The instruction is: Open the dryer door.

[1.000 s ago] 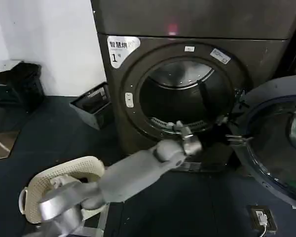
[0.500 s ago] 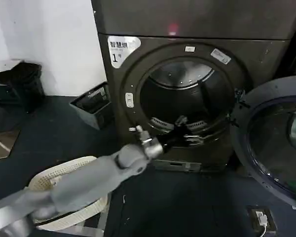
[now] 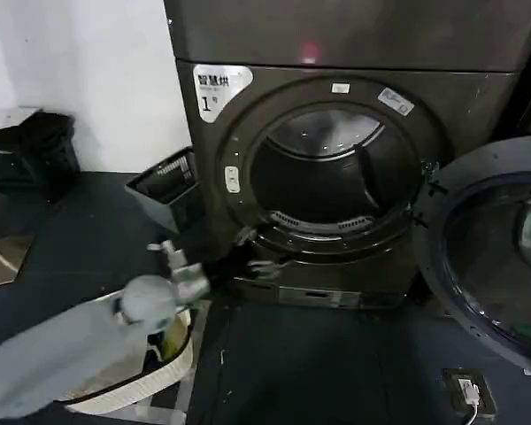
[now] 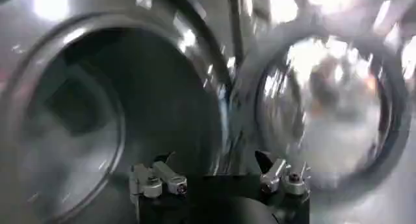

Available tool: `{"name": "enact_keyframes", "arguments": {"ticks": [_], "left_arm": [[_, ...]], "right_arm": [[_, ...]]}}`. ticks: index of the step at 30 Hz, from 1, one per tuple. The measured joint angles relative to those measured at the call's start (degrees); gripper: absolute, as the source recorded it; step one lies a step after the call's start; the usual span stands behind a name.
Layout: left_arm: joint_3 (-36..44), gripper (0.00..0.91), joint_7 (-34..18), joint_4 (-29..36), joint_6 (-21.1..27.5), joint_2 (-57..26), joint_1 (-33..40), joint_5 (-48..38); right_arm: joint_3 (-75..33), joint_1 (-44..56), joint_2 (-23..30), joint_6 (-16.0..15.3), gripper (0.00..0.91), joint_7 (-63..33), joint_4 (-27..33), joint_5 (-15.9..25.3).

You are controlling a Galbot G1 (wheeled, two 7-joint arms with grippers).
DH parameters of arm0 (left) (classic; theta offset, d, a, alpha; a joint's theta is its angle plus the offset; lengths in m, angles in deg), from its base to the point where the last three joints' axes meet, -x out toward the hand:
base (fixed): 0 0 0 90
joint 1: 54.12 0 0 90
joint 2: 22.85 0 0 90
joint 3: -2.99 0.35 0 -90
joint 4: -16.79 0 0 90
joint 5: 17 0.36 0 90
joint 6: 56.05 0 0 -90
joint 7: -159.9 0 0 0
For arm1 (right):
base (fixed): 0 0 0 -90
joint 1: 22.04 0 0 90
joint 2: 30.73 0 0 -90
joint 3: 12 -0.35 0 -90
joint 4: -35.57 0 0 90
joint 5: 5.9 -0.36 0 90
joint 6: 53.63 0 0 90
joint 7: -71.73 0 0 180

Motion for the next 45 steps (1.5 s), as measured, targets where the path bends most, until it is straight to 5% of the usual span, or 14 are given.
{"name": "enact_keyframes", "arguments": {"ticks": [8,24,34,45], "left_arm": [[-5.0,0.907,2.3,3.4,4.7,-13.2,-6.5,0.4],[-5.5,0.907,10.2,-0.6,11.3,-30.1,-10.9,9.7],[-6.4,0.907,18.3,-2.8,19.8,-34.3,-10.5,17.5],[-6.3,0.907,22.6,-4.8,19.5,-34.7,-10.6,23.0]], "right_arm": [[1.3,-0.6,0.3,-0.2,0.907,0.3,-0.7,0.6],[2.6,-0.4,0.7,1.1,0.907,0.5,-0.1,1.5],[2.6,0.6,1.0,1.2,0.907,0.5,-0.3,1.3],[2.5,1.7,1.1,0.9,0.907,0.5,-0.8,1.0]]}}
